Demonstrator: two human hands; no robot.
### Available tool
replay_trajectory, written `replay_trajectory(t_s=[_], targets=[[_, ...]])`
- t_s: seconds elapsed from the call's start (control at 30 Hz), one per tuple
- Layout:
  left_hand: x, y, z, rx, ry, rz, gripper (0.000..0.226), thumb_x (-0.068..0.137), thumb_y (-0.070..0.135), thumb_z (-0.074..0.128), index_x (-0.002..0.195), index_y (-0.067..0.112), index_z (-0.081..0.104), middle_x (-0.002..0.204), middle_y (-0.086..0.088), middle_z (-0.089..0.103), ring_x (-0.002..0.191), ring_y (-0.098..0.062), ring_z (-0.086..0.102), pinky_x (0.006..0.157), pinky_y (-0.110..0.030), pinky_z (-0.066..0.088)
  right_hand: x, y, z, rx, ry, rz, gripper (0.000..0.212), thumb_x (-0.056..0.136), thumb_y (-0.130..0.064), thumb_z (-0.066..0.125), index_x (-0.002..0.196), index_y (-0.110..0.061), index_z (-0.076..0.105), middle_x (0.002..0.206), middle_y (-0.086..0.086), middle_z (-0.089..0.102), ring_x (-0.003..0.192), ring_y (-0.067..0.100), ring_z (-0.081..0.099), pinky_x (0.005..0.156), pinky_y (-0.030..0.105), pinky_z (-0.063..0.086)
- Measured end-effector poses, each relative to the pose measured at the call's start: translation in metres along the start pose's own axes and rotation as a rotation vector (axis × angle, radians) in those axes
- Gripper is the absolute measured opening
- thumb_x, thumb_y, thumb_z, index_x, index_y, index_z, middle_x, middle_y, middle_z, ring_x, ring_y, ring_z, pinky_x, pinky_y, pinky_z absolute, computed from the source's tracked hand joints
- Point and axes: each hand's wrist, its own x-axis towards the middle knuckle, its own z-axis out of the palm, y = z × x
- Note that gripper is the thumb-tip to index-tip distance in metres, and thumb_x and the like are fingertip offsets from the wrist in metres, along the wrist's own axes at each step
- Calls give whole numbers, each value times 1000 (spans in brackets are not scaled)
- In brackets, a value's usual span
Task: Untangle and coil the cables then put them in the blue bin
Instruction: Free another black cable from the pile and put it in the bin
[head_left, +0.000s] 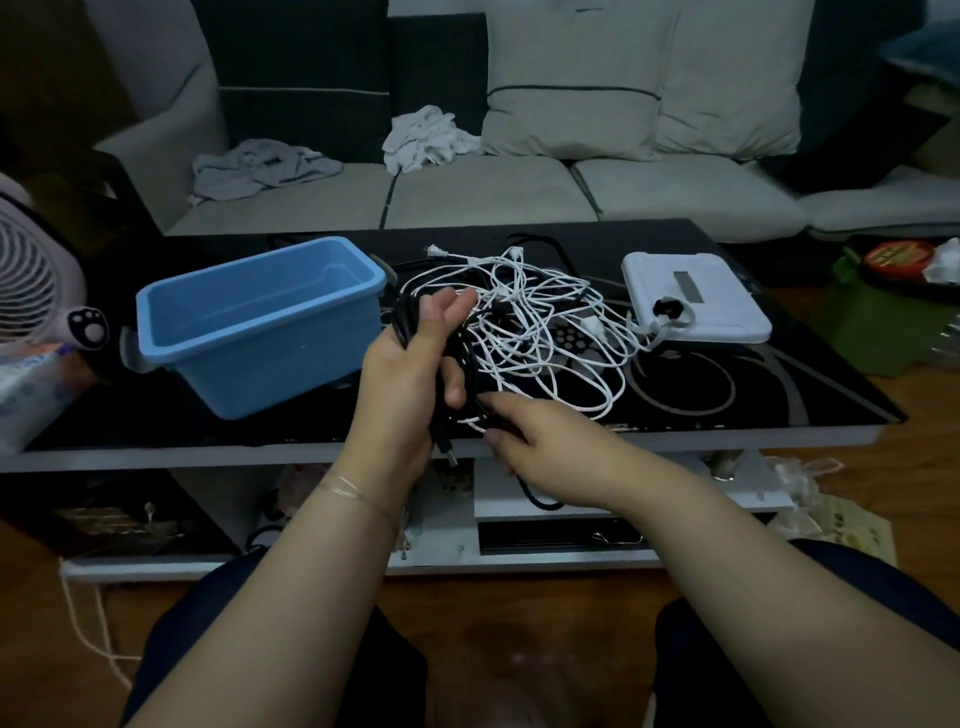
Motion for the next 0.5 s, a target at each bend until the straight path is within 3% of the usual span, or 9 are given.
replay_trajectory(t_s=[0.07,0.17,0.23,0.3,0.37,0.43,0.5], targets=[[1,-1,2,10,52,5,24,98,20,53,119,13,62,116,16,69,39,-5,43,44,-16,39,-2,1,1,-82,-5,-9,44,98,-33,45,141,-28,39,101,4,62,83,16,57,66,26,41],[0,-2,5,64,55,11,38,95,-2,40,128,11,53,128,6,63,50,-11,65,46,-18,47,-4,1,-2,-230,-43,-45,54,96,-28,44,145,-39,24,103,3,67,84,15,61,70,31,48],[-1,-3,6,115,40,49,47,93,-6,33,135,14,43,133,5,58,66,-17,72,51,-19,51,-6,1,-4,-56,-208,-24,64,95,-18,42,147,-43,13,90,-4,68,69,2,60,67,26,50],[-3,-4,6,156,25,102,49,93,-5,32,134,21,39,136,7,53,77,-21,74,57,-19,54,-8,1,-7,148,-333,3,68,97,-11,42,148,-41,9,86,-6,68,61,2,56,64,21,48],[-3,-7,7,211,8,141,49,92,-2,33,130,29,37,137,10,50,84,-19,74,61,-20,54,-9,2,-11,175,-324,13,53,99,-13,43,145,-31,23,86,-6,68,62,5,56,66,23,48],[-4,-11,9,281,-5,170,48,93,2,35,131,32,37,137,14,47,89,-14,73,63,-20,55,-10,1,-14,109,-253,-17,24,98,-20,47,120,-28,45,86,-4,68,71,11,60,71,34,52],[-4,-16,10,412,-8,216,46,97,10,41,140,25,36,129,25,47,91,-7,71,63,-21,55,-14,-2,-15,84,-204,-37,13,93,-25,54,105,-27,51,90,1,64,80,19,61,79,44,52]])
